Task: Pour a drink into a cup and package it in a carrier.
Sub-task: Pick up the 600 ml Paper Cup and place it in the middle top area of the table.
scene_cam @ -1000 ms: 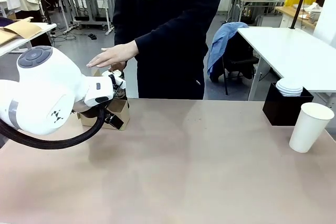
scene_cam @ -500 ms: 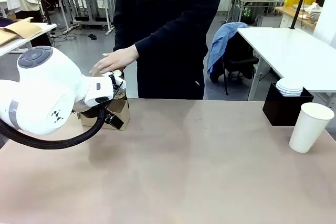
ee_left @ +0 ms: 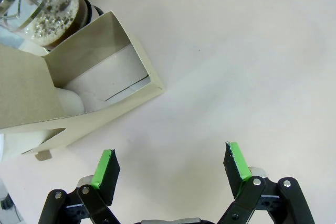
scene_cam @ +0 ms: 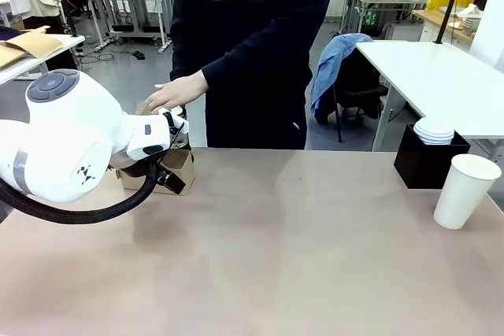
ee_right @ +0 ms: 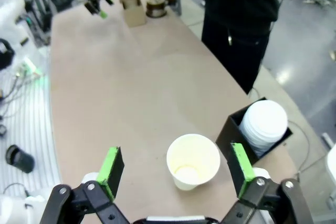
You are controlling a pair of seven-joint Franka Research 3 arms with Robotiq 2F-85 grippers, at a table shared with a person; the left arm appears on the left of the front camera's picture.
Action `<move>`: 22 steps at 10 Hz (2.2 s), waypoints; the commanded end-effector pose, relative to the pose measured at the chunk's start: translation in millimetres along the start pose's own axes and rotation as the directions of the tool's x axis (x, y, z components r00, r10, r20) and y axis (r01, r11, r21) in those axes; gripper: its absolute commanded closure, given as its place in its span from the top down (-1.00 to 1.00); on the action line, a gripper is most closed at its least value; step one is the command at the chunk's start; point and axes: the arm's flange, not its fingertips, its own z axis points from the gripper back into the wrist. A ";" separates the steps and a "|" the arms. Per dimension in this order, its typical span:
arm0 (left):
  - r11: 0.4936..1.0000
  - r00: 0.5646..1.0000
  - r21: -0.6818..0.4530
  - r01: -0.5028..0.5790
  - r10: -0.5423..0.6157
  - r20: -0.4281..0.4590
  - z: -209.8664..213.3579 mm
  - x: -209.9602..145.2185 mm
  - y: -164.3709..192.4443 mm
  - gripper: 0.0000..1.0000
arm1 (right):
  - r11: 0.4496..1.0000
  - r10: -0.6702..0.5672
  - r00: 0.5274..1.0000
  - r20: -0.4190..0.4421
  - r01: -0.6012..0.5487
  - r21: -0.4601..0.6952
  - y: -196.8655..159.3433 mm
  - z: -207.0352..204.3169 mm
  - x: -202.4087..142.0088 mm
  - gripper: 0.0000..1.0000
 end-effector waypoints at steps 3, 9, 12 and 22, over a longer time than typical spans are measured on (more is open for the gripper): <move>1.000 1.000 0.000 -0.002 0.002 0.000 0.1 -0.4 0.6 1.00 | 0.999 0.034 0.952 0.303 -0.038 0.009 -21.1 -13.3 -119.0 1.00; 1.000 1.000 0.000 -0.002 0.002 0.000 0.1 -0.4 0.6 1.00 | 1.000 0.014 0.922 0.387 -0.016 0.003 -42.5 -78.0 -229.3 1.00; 1.000 1.000 0.000 -0.002 0.002 0.000 0.1 -0.4 0.6 1.00 | 0.999 -0.031 0.932 0.360 0.021 0.031 -35.7 -90.0 -235.7 1.00; 1.000 1.000 0.000 -0.002 0.002 0.000 0.1 -0.4 0.6 1.00 | 0.999 0.001 0.869 0.495 0.018 -0.033 -45.3 -141.1 -239.9 1.00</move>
